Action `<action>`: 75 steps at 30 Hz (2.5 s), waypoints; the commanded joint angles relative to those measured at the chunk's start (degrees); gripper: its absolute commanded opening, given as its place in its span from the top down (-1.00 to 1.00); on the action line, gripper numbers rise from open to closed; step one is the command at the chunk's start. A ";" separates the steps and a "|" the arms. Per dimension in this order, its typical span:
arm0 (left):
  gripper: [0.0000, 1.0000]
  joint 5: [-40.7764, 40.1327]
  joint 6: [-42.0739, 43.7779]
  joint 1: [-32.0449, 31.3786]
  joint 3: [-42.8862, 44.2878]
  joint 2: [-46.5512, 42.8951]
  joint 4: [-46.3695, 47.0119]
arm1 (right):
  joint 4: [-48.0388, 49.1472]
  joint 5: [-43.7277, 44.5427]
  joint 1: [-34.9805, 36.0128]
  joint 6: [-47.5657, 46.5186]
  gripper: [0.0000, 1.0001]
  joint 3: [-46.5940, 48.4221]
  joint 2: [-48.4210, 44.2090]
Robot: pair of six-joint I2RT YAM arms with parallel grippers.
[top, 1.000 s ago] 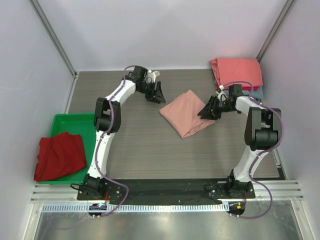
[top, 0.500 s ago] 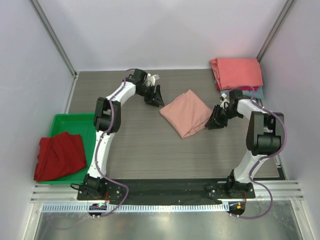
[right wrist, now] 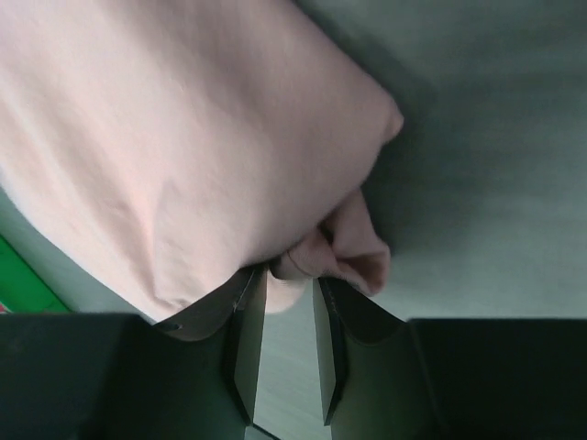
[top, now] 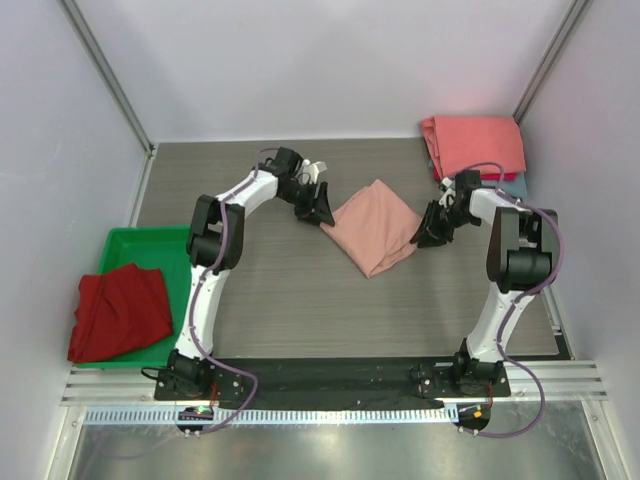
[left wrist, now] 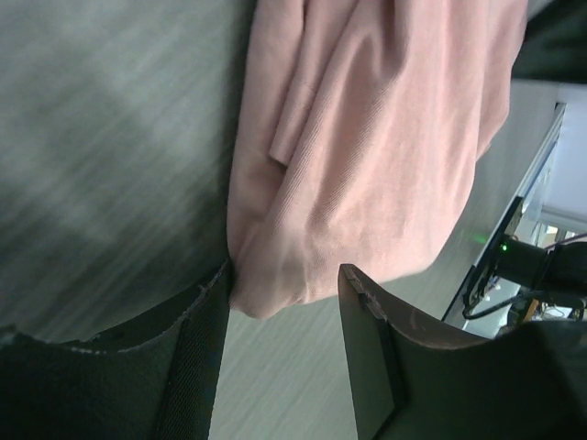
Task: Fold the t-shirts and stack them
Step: Fold the tshirt, then neatly place the folded tshirt to the corner
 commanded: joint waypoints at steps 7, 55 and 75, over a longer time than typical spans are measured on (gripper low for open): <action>-0.05 -7.19 1.89 -2.01 -4.84 -3.99 -5.59 | 3.49 -0.04 -0.17 -0.62 0.34 19.27 12.73; 0.03 0.54 -4.61 1.68 11.95 2.86 4.43 | 12.02 -29.93 -6.85 7.47 -0.72 18.76 19.51; 0.07 4.05 -6.98 1.41 8.17 7.52 5.83 | 12.11 -16.04 1.24 8.70 -0.60 16.73 21.00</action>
